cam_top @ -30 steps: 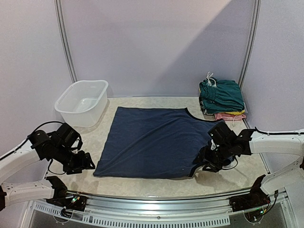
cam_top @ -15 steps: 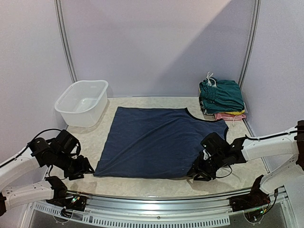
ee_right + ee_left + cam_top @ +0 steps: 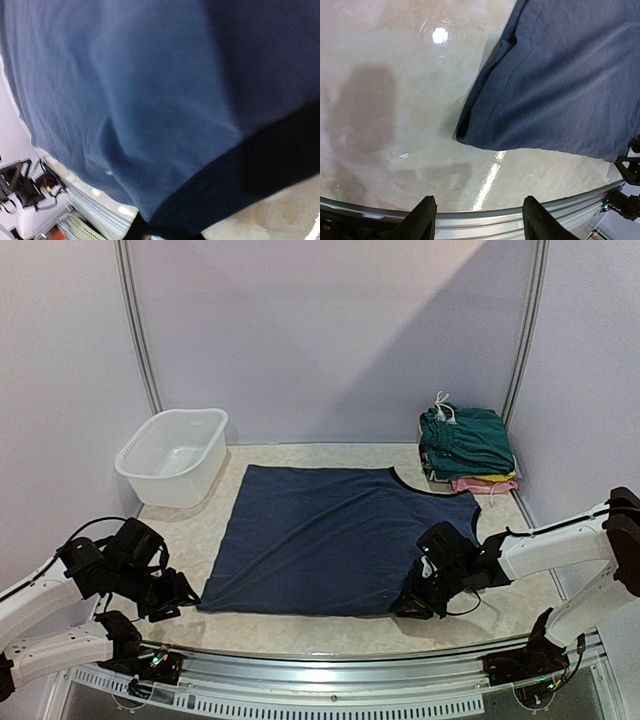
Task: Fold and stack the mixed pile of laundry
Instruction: Pick up the flattened tank top from the center of the board.
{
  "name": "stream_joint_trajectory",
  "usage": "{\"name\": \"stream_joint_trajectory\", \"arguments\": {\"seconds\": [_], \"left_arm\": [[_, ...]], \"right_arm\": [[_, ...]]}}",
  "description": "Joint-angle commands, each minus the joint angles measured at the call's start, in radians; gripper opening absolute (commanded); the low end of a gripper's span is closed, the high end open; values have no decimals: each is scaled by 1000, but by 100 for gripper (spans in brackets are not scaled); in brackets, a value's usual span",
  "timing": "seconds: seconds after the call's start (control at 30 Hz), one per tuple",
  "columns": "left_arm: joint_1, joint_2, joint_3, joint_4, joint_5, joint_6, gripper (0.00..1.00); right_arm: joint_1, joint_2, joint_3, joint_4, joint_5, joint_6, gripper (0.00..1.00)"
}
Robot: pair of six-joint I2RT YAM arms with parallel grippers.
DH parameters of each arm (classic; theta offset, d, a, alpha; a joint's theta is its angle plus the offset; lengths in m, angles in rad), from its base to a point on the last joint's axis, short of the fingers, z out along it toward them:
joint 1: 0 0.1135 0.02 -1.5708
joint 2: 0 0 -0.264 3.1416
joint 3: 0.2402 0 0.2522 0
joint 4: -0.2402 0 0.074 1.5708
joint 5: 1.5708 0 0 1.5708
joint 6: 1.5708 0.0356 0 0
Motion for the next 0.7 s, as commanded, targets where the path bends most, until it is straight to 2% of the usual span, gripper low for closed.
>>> {"name": "stream_joint_trajectory", "arguments": {"seconds": [0.0, 0.07, 0.27, 0.67], "left_arm": [[10, 17, -24, 42, 15, -9, 60], [9, 30, -22, 50, 17, -3, 60], [7, 79, -20, 66, 20, 8, 60], [-47, 189, -32, 149, 31, 4, 54]], "right_arm": [[7, 19, -6, -10, 2, -26, 7], [7, 13, 15, -72, 10, -52, 0], [7, -66, 76, -354, 105, -128, 0], [7, -59, 62, -326, 92, -138, 0]]}}
